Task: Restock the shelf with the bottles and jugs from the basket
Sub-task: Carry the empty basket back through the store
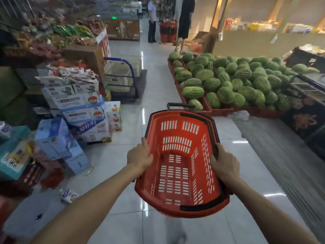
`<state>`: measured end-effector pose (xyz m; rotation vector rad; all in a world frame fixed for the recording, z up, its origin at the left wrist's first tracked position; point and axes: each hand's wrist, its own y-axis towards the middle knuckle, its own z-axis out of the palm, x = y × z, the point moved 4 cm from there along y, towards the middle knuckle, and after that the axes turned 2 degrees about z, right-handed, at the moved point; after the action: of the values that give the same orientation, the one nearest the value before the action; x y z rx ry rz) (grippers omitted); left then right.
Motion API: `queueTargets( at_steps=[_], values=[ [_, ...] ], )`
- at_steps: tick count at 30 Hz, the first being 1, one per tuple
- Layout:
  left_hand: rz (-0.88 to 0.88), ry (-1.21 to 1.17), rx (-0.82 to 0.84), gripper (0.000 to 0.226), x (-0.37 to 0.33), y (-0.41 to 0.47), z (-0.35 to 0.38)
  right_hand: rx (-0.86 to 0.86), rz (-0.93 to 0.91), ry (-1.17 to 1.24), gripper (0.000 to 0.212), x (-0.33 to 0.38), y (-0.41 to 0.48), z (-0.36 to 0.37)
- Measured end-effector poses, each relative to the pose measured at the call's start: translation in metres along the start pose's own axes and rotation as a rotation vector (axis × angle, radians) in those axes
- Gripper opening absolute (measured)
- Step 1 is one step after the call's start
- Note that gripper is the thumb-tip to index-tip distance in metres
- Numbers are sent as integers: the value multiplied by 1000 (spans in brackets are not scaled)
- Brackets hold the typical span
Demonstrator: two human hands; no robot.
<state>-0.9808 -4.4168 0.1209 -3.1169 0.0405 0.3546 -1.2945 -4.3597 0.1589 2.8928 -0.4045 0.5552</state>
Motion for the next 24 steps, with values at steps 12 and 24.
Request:
queueTargets(
  at_steps=[12, 24],
  values=[
    [-151, -132, 47, 68, 17, 233, 186, 307, 455, 234, 47, -61, 232, 250],
    [-372, -226, 285, 57, 93, 359, 484, 309, 845, 448, 25, -140, 309, 572]
  ],
)
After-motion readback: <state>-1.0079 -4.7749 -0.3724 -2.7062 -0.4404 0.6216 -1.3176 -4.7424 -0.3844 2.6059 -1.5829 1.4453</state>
